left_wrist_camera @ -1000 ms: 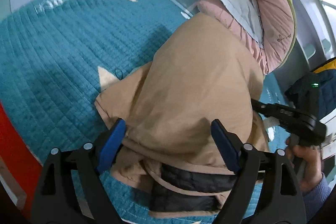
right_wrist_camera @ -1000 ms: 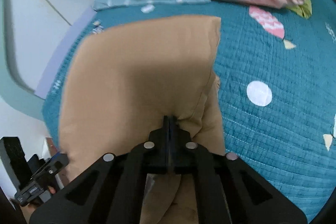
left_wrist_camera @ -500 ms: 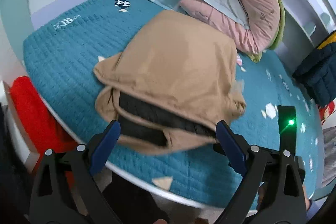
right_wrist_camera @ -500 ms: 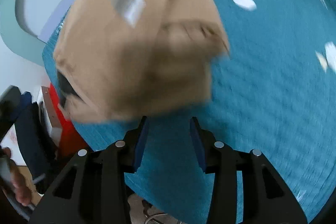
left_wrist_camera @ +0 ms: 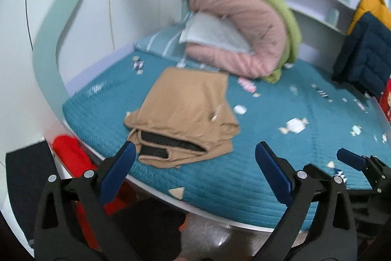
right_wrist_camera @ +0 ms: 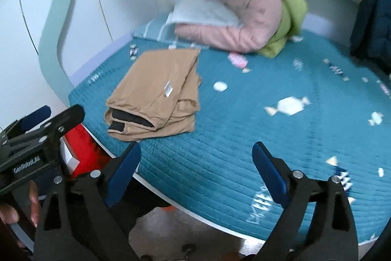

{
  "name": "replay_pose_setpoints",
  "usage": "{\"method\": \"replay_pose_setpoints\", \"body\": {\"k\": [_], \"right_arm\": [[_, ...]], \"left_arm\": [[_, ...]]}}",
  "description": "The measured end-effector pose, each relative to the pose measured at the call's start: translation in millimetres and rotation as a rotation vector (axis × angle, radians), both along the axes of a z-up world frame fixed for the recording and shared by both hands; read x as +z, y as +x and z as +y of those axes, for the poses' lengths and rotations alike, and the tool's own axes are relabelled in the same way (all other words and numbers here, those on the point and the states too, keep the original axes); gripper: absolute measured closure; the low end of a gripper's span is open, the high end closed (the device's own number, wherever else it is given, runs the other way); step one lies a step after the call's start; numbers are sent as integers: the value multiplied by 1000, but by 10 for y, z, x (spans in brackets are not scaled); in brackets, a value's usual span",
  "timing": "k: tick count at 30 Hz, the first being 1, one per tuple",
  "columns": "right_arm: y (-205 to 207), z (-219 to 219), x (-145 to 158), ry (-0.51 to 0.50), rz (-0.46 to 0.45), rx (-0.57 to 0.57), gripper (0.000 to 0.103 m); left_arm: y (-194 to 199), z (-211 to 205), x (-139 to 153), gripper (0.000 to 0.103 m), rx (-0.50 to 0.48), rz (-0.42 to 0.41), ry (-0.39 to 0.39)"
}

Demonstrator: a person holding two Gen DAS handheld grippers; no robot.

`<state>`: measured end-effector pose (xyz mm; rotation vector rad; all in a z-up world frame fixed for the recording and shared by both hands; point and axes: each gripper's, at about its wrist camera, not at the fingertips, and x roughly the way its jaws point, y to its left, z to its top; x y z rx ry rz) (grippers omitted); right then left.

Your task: Fold large clothes

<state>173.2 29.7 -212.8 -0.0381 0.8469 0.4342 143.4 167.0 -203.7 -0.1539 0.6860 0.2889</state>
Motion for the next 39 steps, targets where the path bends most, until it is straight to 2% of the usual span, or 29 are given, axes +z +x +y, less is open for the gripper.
{"method": "replay_pose_setpoints", "body": {"k": [3,5,15,18,24,30,39], "right_arm": [[-170,-169,225,6,-46,-24,12],[-255,-248,359,2,-69,-37,12],[-822,-707,1035,25,-262,-118,12],[-978,-797,1196,2,-333,-146,11],[-1298,-991,1479,41,-438,-171,8],[-1475,-1130,1647,92,-488,-172,8],[-1545,-1229,1721,109,-518,-194,8]], "left_arm": [[-151,-302,268,5,-20,-66,93],[-210,-433,384,5,-43,-87,122],[-644,-855,1017,5,-81,-233,154],[-785,-951,1183,5,-97,-268,150],[-1077,-1085,1462,5,-108,-353,142],[-1247,-1222,1617,5,-125,-415,158],[-1355,-1360,1665,5,-152,-424,176]]}}
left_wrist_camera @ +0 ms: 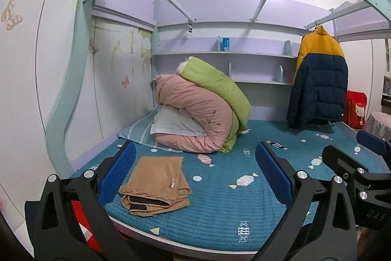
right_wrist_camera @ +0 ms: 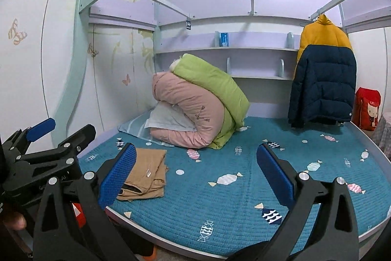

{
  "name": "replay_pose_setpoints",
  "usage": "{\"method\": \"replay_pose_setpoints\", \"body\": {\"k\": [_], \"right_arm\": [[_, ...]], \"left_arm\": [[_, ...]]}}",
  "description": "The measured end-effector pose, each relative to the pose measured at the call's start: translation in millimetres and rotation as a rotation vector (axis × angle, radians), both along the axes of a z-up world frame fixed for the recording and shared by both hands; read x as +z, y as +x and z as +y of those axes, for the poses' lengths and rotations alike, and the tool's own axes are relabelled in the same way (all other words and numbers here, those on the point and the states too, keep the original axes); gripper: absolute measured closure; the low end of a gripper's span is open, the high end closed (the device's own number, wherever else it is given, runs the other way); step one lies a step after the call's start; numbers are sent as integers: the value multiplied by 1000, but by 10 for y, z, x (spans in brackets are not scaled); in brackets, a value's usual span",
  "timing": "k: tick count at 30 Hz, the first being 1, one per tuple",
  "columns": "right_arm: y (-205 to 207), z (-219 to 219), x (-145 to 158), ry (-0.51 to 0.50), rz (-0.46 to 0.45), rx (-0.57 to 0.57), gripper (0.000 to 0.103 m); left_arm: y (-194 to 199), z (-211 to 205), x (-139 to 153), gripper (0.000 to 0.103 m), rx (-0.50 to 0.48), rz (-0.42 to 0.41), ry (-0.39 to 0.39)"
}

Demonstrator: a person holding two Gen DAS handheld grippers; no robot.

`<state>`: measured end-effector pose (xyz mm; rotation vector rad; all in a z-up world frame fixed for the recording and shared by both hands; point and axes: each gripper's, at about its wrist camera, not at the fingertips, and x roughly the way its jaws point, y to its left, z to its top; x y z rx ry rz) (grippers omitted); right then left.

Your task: Fold large clothes

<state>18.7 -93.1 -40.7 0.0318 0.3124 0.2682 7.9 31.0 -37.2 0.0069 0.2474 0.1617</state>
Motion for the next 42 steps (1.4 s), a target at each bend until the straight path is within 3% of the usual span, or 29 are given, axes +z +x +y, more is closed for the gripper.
{"method": "replay_pose_setpoints", "body": {"k": [42], "right_arm": [[-44,-141,19,25,-22,10,8]], "left_arm": [[-78,-97,79,5,-16,-34,8]]}}
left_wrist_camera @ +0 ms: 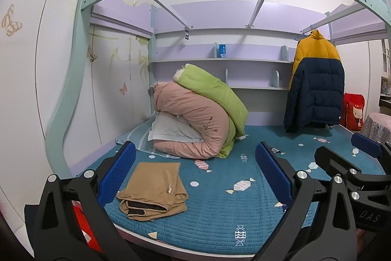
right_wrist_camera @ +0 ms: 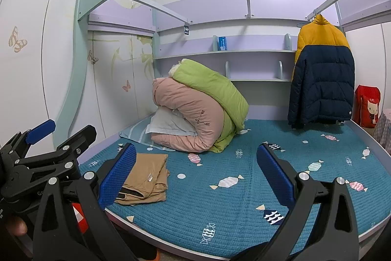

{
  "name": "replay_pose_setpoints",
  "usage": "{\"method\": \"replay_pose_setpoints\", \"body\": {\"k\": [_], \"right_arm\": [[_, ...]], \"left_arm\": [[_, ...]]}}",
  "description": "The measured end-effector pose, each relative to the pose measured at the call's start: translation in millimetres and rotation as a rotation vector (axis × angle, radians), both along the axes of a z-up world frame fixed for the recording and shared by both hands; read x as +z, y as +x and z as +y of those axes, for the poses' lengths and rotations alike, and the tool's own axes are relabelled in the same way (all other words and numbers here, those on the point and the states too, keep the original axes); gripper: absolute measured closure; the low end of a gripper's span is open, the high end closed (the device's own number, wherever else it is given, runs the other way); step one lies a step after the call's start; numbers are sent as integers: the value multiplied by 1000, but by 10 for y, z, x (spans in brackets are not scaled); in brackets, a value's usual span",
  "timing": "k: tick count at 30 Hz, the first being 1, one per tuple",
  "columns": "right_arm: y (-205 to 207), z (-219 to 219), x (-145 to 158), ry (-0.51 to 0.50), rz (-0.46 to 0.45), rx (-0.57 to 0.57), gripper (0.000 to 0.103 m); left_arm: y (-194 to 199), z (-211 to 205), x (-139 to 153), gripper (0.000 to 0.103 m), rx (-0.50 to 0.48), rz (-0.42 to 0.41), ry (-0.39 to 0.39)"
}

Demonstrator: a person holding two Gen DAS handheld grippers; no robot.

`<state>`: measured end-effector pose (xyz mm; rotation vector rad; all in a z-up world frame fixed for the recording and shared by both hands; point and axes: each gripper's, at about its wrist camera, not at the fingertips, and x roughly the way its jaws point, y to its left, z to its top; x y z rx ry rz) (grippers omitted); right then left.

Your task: Fold large clothes

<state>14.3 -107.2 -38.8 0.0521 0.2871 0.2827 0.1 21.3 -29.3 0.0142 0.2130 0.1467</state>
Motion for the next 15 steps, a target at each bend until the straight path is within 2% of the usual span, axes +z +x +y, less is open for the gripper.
{"method": "replay_pose_setpoints", "body": {"k": [15], "right_arm": [[-6,-20,12,6,3,-4,8]], "left_arm": [[6,-24,19,5,2,-16,4]]}}
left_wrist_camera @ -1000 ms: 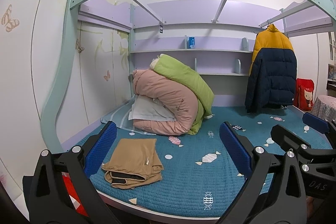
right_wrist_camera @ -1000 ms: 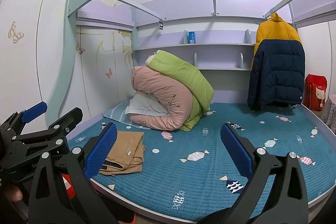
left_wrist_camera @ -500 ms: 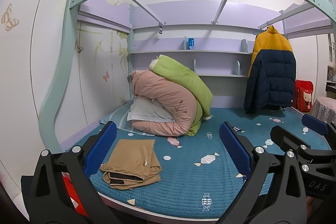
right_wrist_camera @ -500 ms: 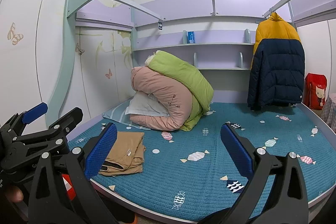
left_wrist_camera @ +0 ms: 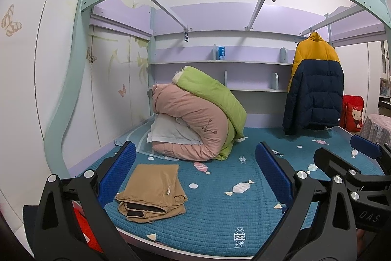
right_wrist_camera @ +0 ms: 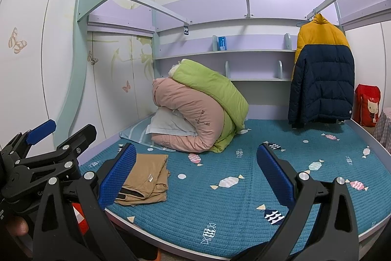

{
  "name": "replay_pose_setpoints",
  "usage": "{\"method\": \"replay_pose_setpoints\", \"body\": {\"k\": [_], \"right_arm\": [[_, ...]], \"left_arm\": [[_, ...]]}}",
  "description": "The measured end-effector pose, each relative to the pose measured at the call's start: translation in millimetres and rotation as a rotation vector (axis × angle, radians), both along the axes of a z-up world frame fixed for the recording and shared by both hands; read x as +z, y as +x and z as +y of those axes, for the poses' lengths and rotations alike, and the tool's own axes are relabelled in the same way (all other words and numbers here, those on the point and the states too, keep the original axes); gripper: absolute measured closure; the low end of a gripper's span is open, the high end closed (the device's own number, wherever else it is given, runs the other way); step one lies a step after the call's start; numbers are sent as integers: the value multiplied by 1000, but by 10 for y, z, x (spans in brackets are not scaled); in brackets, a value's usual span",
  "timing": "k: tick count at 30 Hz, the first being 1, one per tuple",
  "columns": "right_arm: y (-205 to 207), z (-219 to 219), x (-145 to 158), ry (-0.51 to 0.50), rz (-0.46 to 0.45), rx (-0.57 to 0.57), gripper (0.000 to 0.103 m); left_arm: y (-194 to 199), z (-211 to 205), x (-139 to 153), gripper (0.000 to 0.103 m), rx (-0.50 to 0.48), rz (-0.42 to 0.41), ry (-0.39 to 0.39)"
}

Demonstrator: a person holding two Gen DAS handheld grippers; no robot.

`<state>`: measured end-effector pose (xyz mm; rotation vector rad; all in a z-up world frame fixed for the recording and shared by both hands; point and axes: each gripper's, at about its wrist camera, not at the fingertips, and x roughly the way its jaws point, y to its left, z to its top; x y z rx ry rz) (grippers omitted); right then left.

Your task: Fold large clothes

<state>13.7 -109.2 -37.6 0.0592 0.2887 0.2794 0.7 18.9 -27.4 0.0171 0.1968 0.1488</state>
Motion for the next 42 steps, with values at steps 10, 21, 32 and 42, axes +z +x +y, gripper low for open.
{"method": "replay_pose_setpoints", "body": {"k": [10,21,32,42], "right_arm": [[-14,-8,2,2,3,-3,8],[-22,-28,12,3,10,-9,8],[-20,-33,12,5,11,-7,8],[-5,-25,-12,1,21,-10,8]], "left_arm": [[-15,-25,-2,5,6,1,1],[-15,-43,-23,5,7,5,0],[-16,-44,-34,5,7,8,-2],[-9,-52,-53,5,6,14,-2]]}}
